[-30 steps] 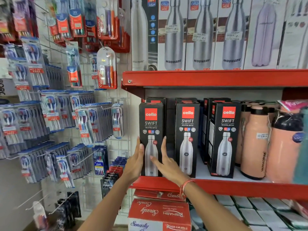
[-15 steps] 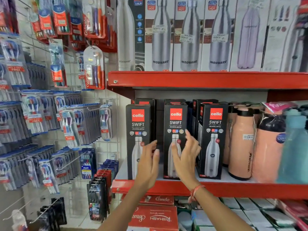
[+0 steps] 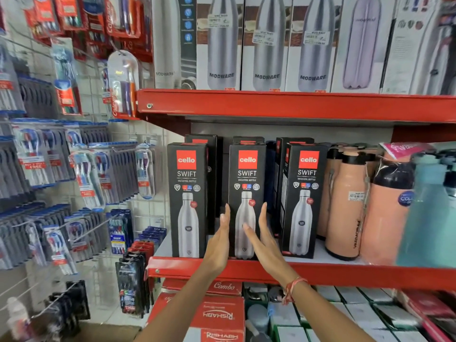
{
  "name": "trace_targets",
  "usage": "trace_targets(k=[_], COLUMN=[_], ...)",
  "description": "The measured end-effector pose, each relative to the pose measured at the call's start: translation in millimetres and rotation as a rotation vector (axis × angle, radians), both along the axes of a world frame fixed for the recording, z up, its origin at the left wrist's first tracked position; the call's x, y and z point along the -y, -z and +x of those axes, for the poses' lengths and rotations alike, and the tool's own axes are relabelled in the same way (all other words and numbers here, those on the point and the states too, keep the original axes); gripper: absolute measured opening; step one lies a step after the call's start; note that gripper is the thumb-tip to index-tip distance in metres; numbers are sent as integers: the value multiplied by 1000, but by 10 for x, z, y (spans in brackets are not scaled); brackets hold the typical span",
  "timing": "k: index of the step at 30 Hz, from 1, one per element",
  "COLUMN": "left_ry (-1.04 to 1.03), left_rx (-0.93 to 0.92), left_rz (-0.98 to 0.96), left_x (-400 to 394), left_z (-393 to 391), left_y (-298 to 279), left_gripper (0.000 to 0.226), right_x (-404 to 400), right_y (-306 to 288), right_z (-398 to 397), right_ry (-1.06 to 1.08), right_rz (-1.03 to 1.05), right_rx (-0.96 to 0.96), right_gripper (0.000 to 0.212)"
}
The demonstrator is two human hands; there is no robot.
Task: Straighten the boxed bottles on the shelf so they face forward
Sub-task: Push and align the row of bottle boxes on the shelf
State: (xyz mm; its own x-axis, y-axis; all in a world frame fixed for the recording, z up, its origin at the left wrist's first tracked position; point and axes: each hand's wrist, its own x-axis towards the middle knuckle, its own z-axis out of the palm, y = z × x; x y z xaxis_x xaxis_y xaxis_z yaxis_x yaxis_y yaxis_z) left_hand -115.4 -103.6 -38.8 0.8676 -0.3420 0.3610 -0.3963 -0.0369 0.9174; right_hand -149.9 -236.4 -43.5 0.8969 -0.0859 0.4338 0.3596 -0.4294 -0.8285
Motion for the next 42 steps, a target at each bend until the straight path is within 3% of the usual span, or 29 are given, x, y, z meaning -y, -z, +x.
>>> trace_targets(k=[11,14,17,19,22,25,27,33,36,42], left_ry=[-41,-186,-254,-220,-54,30,90,115,140,142], left_rx=[33,283,582,641,479,179,75,1,-11,31], left_rz=[175,225,179,148,116,25,28,158,162,248], left_x=[-66,81,307,494,835,1137,1255,1339,1319,1154], left_z=[-365,-443,-502,-522,-527,-480,-413,-215,-176,-342], left_y=[-33,34,46,40,75,87,92,145,146,141], left_gripper=[54,67,59,54,55,60,61,56,72,60], right_x=[-14,76,280,487,823,1047,1153,1229,1200,1218], right_y=[-9,-40,-60,-44,23,75,103,96,61,22], right_z=[-262,-300,-353,-373,-369,-353,-315,-198,-208,-409], right_ry=[7,54,211,315,389,354,318,200,168,237], right_rz=[-51,-89,-70,-63,-1,69,78,159,183,31], right_rx=[-19,40,161,222,213,119,66,-50,-75,-147], right_gripper=[78,75,72,71,73,71,71,82,84,78])
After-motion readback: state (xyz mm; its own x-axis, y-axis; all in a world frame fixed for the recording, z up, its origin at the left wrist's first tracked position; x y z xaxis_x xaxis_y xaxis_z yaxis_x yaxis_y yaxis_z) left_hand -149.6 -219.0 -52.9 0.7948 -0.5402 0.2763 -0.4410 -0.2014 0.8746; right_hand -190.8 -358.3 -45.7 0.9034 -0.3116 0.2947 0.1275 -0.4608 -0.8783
